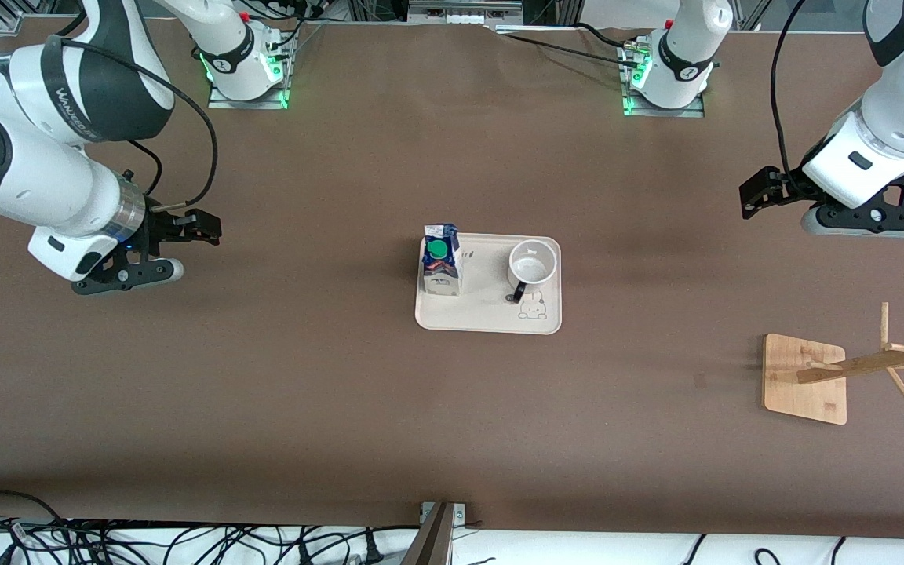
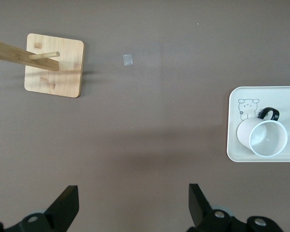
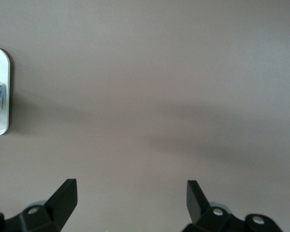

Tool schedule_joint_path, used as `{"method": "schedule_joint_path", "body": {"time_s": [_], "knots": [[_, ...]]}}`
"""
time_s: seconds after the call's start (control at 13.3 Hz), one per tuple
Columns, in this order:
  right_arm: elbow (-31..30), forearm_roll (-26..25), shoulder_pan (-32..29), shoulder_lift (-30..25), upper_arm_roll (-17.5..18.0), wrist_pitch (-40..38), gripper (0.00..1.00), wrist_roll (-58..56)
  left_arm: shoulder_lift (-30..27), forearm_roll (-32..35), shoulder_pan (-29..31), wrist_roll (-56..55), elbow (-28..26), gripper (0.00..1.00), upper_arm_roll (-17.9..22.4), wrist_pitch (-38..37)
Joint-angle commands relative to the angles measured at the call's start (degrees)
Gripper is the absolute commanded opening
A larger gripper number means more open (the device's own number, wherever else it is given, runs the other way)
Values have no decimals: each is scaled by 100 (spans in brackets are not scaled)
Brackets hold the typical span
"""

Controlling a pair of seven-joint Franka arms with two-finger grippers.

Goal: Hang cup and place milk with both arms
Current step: 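Reach the right gripper toward the milk carton on the tray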

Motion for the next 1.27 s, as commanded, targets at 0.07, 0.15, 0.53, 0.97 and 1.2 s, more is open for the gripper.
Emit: {"method": "schedule_joint_path", "body": {"time_s": [0.07,0.15,0.53,0.97,1.2], "knots": [[84,389,518,50,-4,-7,100,735,98,-5,-5,-59,214,100,-33,-134],[102,408,781,94,-4,107,100,903,98,-5,-5,-59,214,100,-25,-142],[154,417,2065,647,-4,1328,100,3028,115,-40,-5,-68,275,100,-25,-143],[726,417,2910,1395,-13,1919,100,4376,142,-41,-5,-68,293,100,-25,-143],[726,408,3095,1570,-13,2164,100,4579,150,-41,-5,-59,301,100,-25,-143]]}}
